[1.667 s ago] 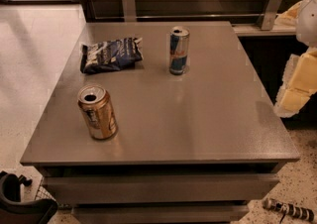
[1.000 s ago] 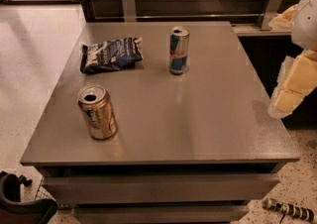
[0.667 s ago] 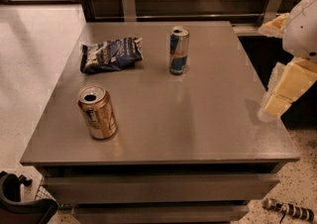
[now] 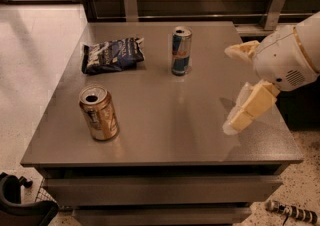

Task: Knock orange can over

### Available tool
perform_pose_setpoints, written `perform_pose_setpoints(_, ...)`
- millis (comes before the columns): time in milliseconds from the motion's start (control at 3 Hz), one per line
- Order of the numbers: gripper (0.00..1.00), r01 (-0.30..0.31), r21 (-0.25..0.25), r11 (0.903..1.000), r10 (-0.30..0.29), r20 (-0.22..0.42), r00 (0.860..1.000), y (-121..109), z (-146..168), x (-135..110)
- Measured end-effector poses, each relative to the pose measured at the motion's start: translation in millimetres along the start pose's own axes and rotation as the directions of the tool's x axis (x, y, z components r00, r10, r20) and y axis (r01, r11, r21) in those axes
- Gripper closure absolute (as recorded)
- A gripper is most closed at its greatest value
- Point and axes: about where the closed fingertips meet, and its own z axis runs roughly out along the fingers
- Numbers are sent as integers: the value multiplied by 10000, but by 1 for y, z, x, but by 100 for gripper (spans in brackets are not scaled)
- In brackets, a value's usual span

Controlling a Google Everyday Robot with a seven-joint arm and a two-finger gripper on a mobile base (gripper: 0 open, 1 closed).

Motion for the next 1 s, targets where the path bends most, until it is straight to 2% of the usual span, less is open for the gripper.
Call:
perform_pose_setpoints(333, 0, -87, -538, 9985, 195, 2049, 9786, 5, 40, -23)
perform_pose_setpoints(667, 0, -49, -862, 9963, 360, 3636, 9309, 10, 67, -46)
perform_pose_setpoints(1000, 0, 61, -1140, 9935, 511, 4921, 8691, 21, 87, -70)
